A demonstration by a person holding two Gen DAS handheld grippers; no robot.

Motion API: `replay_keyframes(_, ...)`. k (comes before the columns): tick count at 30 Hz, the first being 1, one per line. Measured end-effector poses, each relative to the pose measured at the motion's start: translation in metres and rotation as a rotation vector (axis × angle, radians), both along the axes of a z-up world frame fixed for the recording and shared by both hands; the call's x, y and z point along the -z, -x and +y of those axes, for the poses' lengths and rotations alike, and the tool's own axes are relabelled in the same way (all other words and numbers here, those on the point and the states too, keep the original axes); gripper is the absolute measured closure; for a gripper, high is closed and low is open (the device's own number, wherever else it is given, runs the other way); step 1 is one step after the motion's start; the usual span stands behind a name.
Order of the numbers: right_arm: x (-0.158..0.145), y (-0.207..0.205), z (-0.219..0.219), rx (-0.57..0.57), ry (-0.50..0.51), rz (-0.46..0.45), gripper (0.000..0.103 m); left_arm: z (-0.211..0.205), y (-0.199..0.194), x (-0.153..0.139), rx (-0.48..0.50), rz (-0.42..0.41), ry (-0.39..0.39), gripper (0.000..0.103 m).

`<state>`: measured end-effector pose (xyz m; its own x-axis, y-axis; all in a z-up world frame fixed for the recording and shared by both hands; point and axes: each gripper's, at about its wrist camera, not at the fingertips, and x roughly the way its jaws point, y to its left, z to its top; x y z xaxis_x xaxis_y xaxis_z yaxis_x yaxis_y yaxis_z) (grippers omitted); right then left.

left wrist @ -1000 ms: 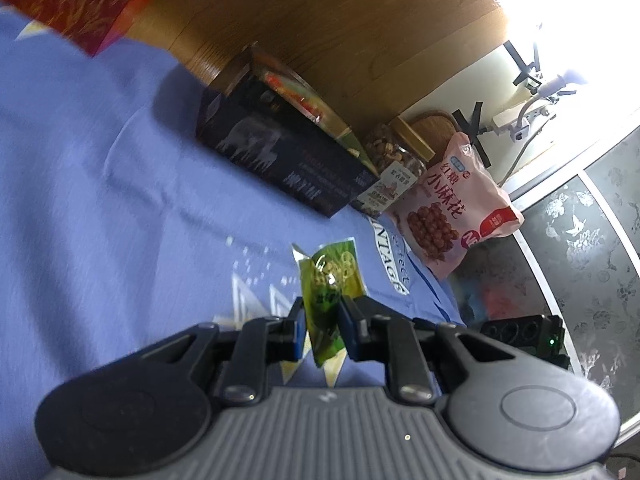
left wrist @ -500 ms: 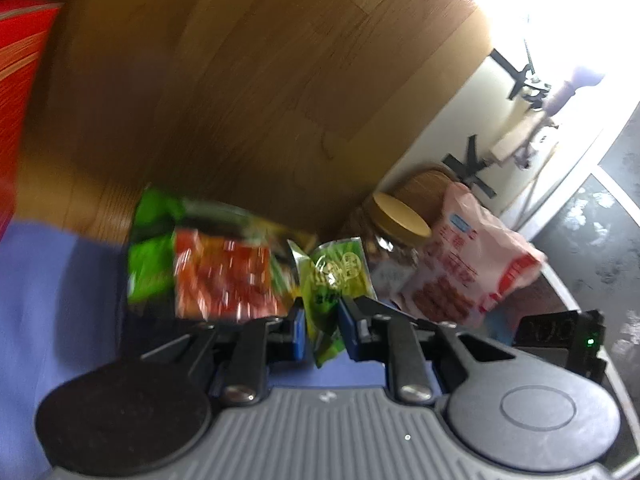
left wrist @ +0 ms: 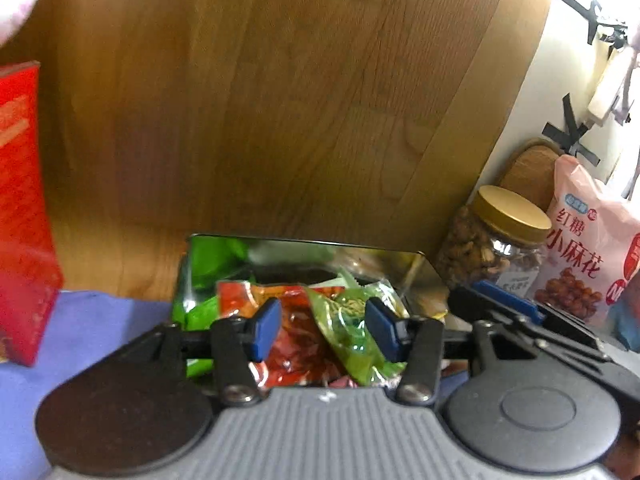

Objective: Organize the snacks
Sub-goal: 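Lift the green snack pack with both grippers into the silver tin and open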

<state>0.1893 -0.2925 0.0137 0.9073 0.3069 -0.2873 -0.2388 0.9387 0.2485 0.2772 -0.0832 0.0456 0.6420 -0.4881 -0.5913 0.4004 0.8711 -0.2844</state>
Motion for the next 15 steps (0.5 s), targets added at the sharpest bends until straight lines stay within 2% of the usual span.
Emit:
replay_keyframes(5,-0.002,0.036,-0.003,-0.013,-0.067,-0.003,0.056,0.010,0.028,-0.014,-0.036,-0.046,-0.050,0.054)
replay_keyframes(8,0.002,0.063,-0.002,-0.022,-0.100,0.020,0.056,0.015,0.053,-0.019,-0.070,-0.080,-0.110,0.054)
replay_keyframes(11,0.004,0.084,0.007,-0.030,-0.123,0.040,0.056,0.015,0.082,-0.016,-0.077,-0.118,-0.176,0.053)
replay_keyframes(15,0.013,0.116,0.012,-0.023,-0.134,0.077,0.056,0.018,0.117,-0.006,-0.080,-0.109,-0.212,0.051)
